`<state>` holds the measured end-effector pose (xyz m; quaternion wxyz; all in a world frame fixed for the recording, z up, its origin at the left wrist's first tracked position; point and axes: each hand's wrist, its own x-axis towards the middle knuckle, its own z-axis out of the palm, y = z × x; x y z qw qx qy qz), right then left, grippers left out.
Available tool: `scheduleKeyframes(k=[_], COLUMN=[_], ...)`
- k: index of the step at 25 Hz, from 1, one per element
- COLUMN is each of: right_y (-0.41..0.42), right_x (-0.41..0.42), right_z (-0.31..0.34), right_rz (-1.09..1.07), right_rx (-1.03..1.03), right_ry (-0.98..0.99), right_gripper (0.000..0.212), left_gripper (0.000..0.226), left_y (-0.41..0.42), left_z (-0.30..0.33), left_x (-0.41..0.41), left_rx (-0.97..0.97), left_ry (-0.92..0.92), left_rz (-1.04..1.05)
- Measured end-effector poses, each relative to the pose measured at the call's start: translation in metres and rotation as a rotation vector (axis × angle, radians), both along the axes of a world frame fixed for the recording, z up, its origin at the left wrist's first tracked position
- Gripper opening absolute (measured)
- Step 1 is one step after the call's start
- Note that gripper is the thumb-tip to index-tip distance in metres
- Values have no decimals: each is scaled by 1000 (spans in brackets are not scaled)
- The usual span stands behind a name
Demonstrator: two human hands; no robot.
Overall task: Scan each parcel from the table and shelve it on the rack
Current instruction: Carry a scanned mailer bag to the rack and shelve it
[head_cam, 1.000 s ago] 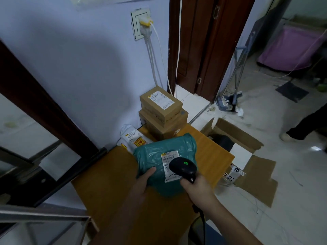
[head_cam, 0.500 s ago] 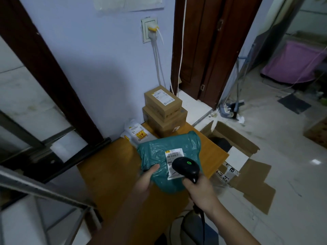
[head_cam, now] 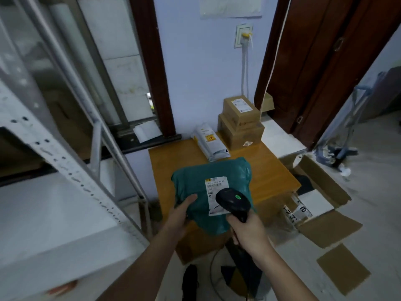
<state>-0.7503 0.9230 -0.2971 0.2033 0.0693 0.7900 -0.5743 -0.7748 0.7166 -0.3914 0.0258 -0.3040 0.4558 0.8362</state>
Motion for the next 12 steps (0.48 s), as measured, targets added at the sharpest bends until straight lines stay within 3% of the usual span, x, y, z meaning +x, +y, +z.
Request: scheduleKeyframes(k=[2, 5, 9, 12], right_y=[-10, -33, -71, -108], right_x=[20, 43, 76, 104], right_z=[0, 6, 5, 6], right_rz=[85, 210, 326, 422], right_rx=[29, 11, -5, -13], right_ry=[65, 138, 151, 146], right_gripper=[23, 27, 31, 29], left_gripper=[75, 80, 59, 55], left_y=[-10, -32, -65, -101], left_z=[4, 7, 17, 22], left_x=[35, 82, 149, 205], left_rx=[15, 37, 24, -22], left_ry=[12, 57, 66, 51], left_rz=[41, 99, 194, 289])
